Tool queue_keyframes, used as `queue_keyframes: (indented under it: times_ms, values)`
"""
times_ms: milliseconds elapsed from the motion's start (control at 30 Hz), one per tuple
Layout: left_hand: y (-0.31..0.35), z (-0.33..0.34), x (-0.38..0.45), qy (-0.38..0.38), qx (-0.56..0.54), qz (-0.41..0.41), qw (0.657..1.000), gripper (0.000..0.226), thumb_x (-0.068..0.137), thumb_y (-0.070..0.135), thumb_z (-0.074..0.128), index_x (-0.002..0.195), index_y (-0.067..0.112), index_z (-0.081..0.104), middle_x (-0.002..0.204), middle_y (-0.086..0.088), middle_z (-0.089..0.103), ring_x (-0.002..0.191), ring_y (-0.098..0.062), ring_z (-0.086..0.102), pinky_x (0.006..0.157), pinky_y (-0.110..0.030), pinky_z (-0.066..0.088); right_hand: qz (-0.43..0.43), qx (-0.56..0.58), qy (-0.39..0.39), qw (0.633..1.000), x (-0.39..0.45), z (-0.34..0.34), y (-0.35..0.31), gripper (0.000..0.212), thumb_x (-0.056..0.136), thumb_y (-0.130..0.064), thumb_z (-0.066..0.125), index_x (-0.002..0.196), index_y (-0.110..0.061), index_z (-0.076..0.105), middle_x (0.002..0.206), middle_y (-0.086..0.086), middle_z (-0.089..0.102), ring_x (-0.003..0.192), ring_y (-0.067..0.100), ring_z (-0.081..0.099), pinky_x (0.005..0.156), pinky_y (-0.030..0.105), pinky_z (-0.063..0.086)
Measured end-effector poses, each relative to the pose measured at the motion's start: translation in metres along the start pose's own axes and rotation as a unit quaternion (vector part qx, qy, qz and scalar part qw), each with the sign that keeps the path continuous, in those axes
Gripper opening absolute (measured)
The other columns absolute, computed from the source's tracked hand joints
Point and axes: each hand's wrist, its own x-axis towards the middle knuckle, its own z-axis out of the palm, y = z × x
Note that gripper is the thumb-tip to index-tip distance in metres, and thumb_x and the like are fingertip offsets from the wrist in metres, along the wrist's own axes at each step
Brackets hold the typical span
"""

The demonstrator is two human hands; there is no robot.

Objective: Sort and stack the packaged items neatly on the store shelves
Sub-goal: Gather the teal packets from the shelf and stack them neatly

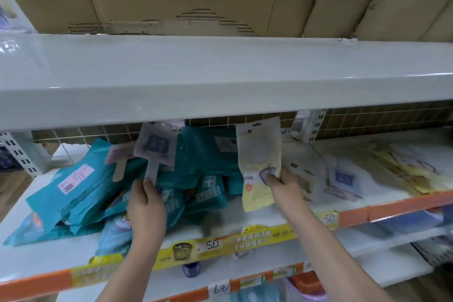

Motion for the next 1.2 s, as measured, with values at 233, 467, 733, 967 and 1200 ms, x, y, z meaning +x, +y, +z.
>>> queue_keyframes:
  times_ms: [233,467,733,967,1200]
  values:
    - [0.011,0.035,-0.046,-0.069,-0.063,-0.048,0.994,0.03,0.104,0.023,0.032,0.081,0.009,0.047,0.071,-0.011,0.046,0.063,-0.025,0.04,0.059,-0.037,0.029,0.031,0.007,-0.022,0.999,-0.01,-0.04,0.033,0.016,0.096,-0.019,0.052,0.106,-0.006,0.055,0.1,0.015,0.059,0.088,0.02,0.053,0.07,0.03,0.039]
    - [0.04,0.089,-0.095,-0.097,-0.037,-0.052,0.993,0.031,0.104,0.023,0.032,0.08,0.01,0.048,0.07,-0.009,0.046,0.062,-0.026,0.041,0.056,-0.037,0.029,0.03,-0.002,0.066,0.997,0.0,-0.113,0.086,0.01,0.094,-0.013,0.054,0.084,-0.013,0.055,0.076,-0.002,0.055,0.075,0.015,0.052,0.06,0.018,0.037]
    - [0.049,0.193,-0.161,-0.194,-0.004,-0.071,0.978,0.03,0.103,0.024,0.03,0.087,0.009,0.051,0.08,-0.006,0.055,0.079,-0.026,0.054,0.069,-0.037,0.04,0.078,0.011,0.115,0.99,0.018,-0.223,0.137,0.01,0.093,-0.011,0.054,0.083,-0.011,0.055,0.074,0.003,0.058,0.072,0.02,0.054,0.061,0.029,0.038]
    - [0.052,0.265,-0.186,-0.242,0.243,0.036,0.939,0.037,0.094,0.015,0.029,0.1,0.002,0.063,0.103,-0.018,0.061,0.1,-0.039,0.053,0.075,-0.042,0.04,0.085,0.043,0.155,0.983,0.026,-0.297,0.167,0.007,0.092,-0.013,0.056,0.089,-0.018,0.059,0.089,0.008,0.065,0.087,0.027,0.06,0.078,0.041,0.046]
    - [0.061,0.322,-0.208,-0.237,0.364,0.038,0.9,0.051,0.092,0.03,0.029,0.112,0.001,0.066,0.133,-0.021,0.053,0.133,-0.04,0.034,0.106,-0.055,0.024,0.087,0.037,0.102,0.99,0.021,-0.347,0.189,0.008,0.092,-0.011,0.056,0.087,-0.005,0.058,0.084,0.018,0.063,0.076,0.023,0.058,0.063,0.033,0.042]
